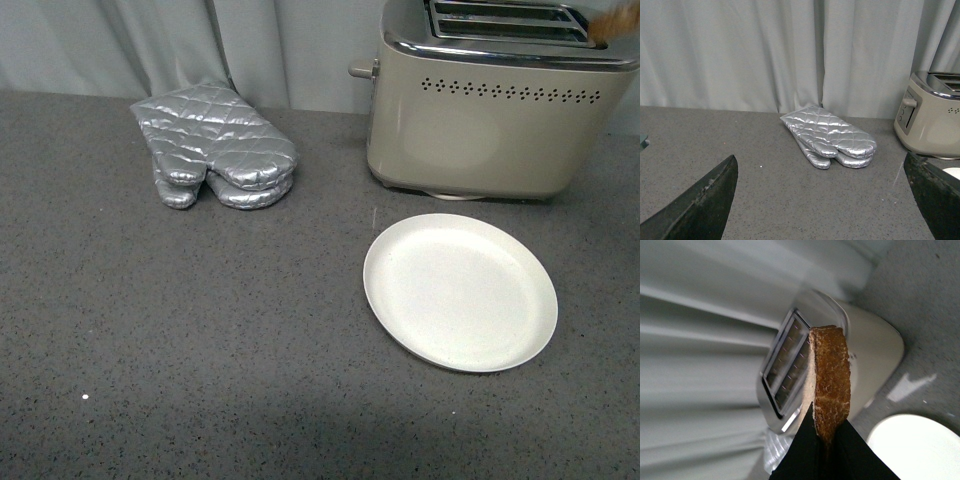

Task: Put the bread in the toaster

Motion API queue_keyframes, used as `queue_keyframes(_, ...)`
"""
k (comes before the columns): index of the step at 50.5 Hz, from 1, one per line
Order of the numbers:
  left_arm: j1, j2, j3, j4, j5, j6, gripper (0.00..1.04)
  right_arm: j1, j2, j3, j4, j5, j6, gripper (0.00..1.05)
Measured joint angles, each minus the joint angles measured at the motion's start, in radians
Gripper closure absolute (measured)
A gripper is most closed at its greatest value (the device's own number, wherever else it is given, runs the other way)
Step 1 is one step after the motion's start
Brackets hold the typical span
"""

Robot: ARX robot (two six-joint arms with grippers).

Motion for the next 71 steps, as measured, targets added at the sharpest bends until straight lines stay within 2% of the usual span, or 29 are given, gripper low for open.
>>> queue_keyframes(7,0.0,0.0,0.0,0.0,0.0,0.0,0.07,0.082,0.072,0.117,-0.018,0.151,0.094,1.03)
queue_keyframes(12,0.0,0.0,0.0,0.0,0.0,0.0,0.07,0.145,0.174,0.218,-0.063,0.224,0.151,1.03)
queue_keyframes(21,0.0,0.0,0.0,0.0,0.0,0.0,0.07,0.2,0.308,0.341,-0.103,0.29,0.214,1.03)
queue_keyframes(34,0.0,0.0,0.0,0.0,0.0,0.0,0.07,0.208,0.447,0.444,-0.154,0.324,0.272,1.03)
queue_keyframes(58,0.0,0.0,0.0,0.0,0.0,0.0,0.07,0.208,0.564,0.571,-0.207,0.314,0.282,1.03)
queue_keyframes(71,0.0,0.0,0.0,0.0,0.0,0.0,0.07,0.227,0.583,0.616,-0.356,0.335,0.302,1.03)
